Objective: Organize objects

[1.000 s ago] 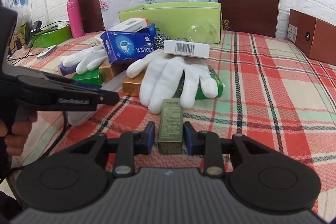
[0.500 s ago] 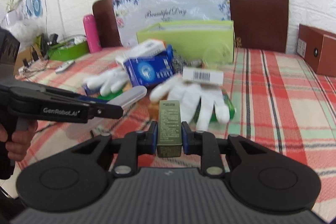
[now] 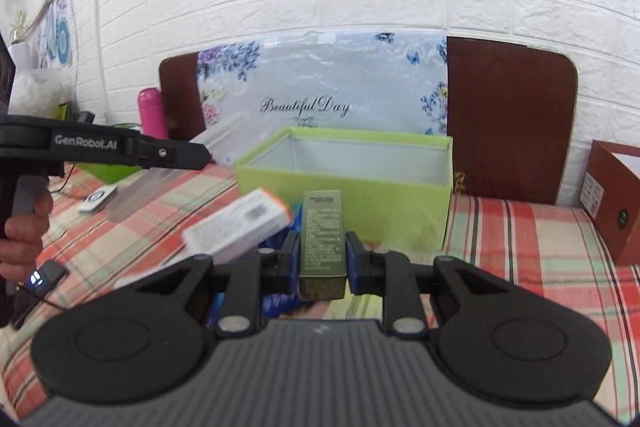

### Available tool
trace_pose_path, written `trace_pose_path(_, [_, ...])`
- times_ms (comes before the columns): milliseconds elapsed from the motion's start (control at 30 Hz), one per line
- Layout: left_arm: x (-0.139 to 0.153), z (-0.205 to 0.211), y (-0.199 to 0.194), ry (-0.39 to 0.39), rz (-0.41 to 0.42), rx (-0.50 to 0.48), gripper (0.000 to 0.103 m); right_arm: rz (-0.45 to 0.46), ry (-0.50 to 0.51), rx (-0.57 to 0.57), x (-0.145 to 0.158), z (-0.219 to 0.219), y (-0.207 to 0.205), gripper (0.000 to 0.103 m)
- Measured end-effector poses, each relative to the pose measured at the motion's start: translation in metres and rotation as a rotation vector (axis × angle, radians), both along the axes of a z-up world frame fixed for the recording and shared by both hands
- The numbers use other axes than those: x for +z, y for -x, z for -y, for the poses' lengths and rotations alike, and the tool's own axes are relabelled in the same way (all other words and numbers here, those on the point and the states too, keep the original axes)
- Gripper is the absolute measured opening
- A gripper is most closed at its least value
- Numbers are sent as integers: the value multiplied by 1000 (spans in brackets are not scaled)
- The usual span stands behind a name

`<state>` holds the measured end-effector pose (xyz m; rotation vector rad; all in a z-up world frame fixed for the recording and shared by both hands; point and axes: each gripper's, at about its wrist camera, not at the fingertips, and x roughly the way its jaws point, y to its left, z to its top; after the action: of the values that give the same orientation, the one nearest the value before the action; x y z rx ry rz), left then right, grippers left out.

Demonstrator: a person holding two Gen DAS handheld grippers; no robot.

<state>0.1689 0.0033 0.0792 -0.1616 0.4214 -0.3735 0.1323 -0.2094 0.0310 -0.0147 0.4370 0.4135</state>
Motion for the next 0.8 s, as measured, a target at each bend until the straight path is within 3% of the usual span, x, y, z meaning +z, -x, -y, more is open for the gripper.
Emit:
trace_pose_path(200, [3,7,-74,-2,7,33,28,-2,3,-42,5,-21,-90,22])
trace_pose_path(300, [-1,12,-109,-22,-24,33,28,-9,70,-63,-6,-38,-131,22])
trace_pose_path(533, [-25,14,-163,-41,-97,66,28,-108,91,-93,-42,-57,-191,22])
trace_pose_path(567, [-28,12,-166,-38,-94,69,32,-118,88,-95,-46,-58,-197,22])
trace_pose_path(600, [-32,12,-169,-36,-98,64,56,-127,88,-93,-50,-60,-203,23])
trace_pose_path(667, [-39,10,-173,-46,-125,74,87,-148,95,-67,-56,-62,-212,39])
trace_pose_path(700, [-42,8,-172,-49,-121,95,87,-154,105,-73,-58,-63,-214,61])
trace_pose_path(733, [-43,5,-171,-50,-123,107,87,-143,112,-82,-59,-62,-213,69])
trace_pose_path(800, [-41,-2,-167,-31,-138,119,87,-111,108,-83,-54,-56,-207,71])
